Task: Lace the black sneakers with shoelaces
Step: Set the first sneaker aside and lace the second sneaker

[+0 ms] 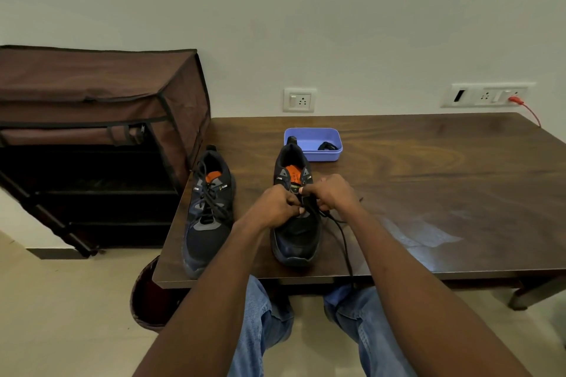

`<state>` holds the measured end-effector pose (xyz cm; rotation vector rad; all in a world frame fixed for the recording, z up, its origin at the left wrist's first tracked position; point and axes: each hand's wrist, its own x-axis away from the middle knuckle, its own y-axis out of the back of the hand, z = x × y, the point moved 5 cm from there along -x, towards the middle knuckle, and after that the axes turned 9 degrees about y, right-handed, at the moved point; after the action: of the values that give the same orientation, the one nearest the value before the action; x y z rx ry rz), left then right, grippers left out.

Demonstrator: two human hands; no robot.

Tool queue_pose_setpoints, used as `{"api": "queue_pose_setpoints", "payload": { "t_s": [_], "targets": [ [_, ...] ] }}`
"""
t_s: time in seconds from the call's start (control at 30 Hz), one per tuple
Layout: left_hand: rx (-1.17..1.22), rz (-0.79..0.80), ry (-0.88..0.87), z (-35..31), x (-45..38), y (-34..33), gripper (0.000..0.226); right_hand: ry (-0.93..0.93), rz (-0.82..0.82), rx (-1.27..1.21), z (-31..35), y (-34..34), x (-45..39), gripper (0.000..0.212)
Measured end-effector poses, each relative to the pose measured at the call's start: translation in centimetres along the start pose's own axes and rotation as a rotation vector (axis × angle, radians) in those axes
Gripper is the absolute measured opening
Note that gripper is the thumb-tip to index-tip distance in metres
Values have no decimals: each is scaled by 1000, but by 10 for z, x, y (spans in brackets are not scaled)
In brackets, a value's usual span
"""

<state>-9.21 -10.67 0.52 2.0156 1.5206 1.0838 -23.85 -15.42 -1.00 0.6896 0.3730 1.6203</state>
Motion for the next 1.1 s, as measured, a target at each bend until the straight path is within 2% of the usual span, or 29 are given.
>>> {"api": "queue_pose_setpoints", "payload": {
  "t_s": [0.13,0.2,0.27,0.37,0.43,0.47,0.5,0.53,0.6,0.67,0.73,0.83,1.1],
  "targets": [
    [44,-43,5,2,1,3,35,-16,-33,7,0,-1,0,34],
    [188,-173,64,6,5,13,35,-27,-35,-13,0,-1,-1,34],
    [417,-474,157,17,14,35,28,-46,-28,-25,-1,-2,-1,35],
    [905,-1058,368,54,34,64,22,-57,-60,-54,-3,-2,-1,37],
    [1211,-1273,502,77,42,69,27,-54,-58,-69,-3,-4,-1,40],
    [1310,-1299,542,85,40,68,28,-51,-51,-64,-2,-4,0,42],
    [1310,-1281,565,87,38,67,28,-43,-44,-54,-2,-5,0,46],
    [1204,-1201,561,85,33,66,28,-40,-40,-38,-3,-6,-1,51],
    [924,-876,405,64,17,57,22,-31,-35,3,-4,-6,-3,54],
    [605,-452,198,32,7,35,19,-21,-37,16,-4,-6,-2,51],
    [250,-198,34,10,3,13,22,-25,-53,9,-3,-4,0,50],
    [0,-75,-39,1,-2,2,34,-25,-43,-3,-4,-5,-1,43],
    [-49,4,-127,2,-5,-1,34,-5,-45,-2,-1,-4,0,36]
  ]
}}
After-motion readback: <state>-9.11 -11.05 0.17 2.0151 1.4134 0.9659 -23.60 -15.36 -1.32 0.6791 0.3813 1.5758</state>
